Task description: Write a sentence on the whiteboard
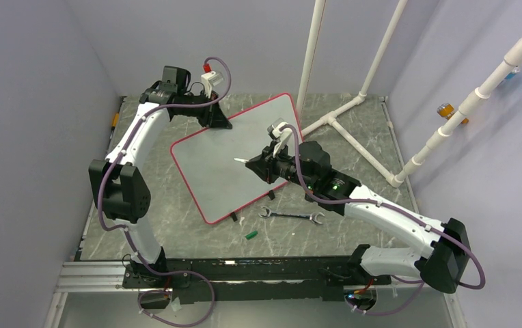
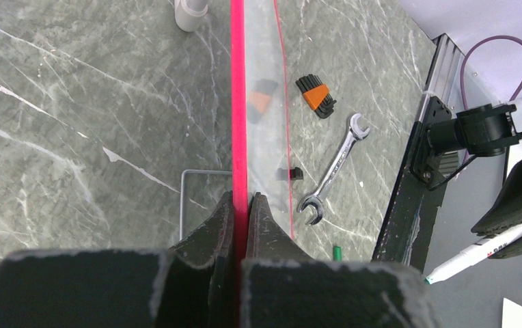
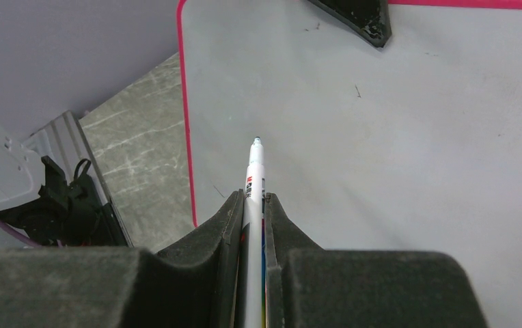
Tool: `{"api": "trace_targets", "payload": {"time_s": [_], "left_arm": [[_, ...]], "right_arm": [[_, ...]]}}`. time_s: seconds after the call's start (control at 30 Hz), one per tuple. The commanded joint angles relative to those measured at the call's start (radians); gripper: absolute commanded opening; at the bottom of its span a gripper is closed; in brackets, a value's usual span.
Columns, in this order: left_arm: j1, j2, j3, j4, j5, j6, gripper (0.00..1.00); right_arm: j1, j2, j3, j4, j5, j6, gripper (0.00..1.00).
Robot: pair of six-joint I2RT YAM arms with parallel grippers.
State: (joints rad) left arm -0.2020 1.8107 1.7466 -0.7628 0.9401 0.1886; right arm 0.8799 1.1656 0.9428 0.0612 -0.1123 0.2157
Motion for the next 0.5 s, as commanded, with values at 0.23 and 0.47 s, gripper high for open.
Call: {"api": "trace_targets", "payload": {"time_s": [0.23, 0.47], "left_arm": [[-0.051, -0.03, -0.04, 0.023, -0.126, 0.106, 0.0], [-0.053, -0.03, -0.047, 0.028, -0.148, 0.095, 0.0]], "right_arm": [[0.046, 0.053, 0.034, 0.12, -0.112, -0.034, 0.0], [0.11, 0.157, 0.095, 0.191, -0.086, -0.048, 0.0]]}}
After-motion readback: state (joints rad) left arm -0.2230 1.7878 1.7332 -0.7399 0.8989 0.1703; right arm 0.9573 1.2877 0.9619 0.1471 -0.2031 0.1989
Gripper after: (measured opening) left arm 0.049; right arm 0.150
